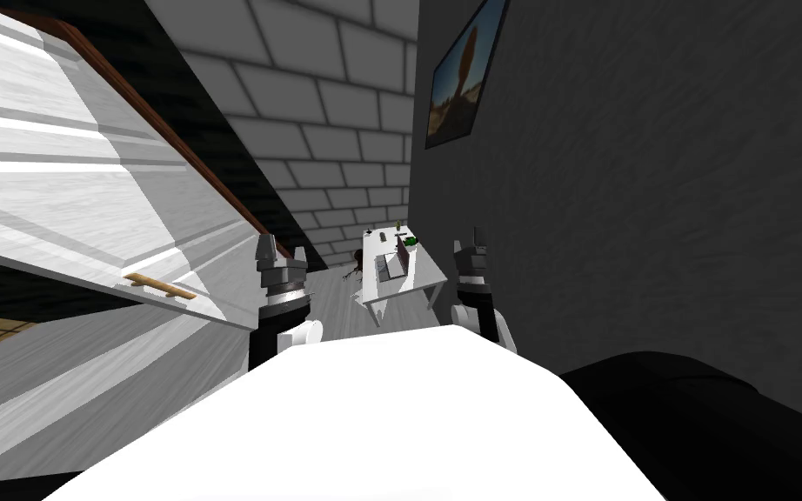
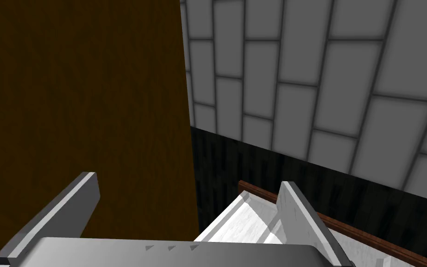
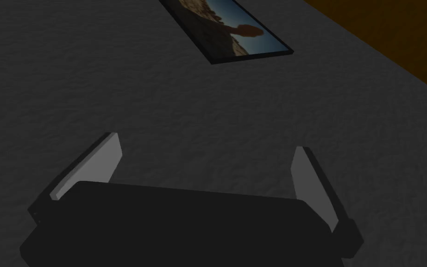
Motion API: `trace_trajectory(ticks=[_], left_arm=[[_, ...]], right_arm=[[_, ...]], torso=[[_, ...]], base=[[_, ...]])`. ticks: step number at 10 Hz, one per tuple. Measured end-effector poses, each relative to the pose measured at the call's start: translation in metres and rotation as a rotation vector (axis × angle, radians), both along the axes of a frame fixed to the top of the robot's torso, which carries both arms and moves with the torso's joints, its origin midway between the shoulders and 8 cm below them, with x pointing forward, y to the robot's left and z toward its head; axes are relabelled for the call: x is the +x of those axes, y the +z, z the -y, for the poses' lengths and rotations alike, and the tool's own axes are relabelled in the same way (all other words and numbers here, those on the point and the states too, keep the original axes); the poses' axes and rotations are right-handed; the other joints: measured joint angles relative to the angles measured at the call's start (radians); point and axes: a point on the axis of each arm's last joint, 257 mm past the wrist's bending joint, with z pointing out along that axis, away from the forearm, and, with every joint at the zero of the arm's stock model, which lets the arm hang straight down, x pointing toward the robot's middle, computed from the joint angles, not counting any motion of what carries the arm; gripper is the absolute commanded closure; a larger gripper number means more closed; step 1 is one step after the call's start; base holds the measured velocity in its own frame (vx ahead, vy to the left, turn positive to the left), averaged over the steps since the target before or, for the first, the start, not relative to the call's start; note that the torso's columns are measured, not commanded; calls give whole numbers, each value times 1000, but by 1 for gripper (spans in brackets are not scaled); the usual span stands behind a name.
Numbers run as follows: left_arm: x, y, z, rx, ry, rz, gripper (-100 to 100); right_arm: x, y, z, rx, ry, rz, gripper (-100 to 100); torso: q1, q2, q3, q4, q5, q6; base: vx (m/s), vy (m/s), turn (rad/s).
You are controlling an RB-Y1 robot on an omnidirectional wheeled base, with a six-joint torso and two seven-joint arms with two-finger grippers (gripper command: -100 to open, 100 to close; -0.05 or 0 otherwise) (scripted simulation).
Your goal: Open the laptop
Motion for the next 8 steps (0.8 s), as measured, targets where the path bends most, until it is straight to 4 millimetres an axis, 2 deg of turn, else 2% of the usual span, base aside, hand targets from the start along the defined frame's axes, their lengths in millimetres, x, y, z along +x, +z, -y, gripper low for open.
trace_trajectory(ticks=[2, 8], left_arm=[[0, 0, 0, 0, 0, 0, 0], [0, 0, 0, 0, 0, 0, 0]], right_arm=[[0, 0, 0, 0, 0, 0, 0], [0, 0, 0, 0, 0, 0, 0]], torso=[[0, 104, -209, 105, 0, 0], [0, 544, -1087, 544, 0, 0]], base=[[0, 0, 0], [0, 0, 0]])
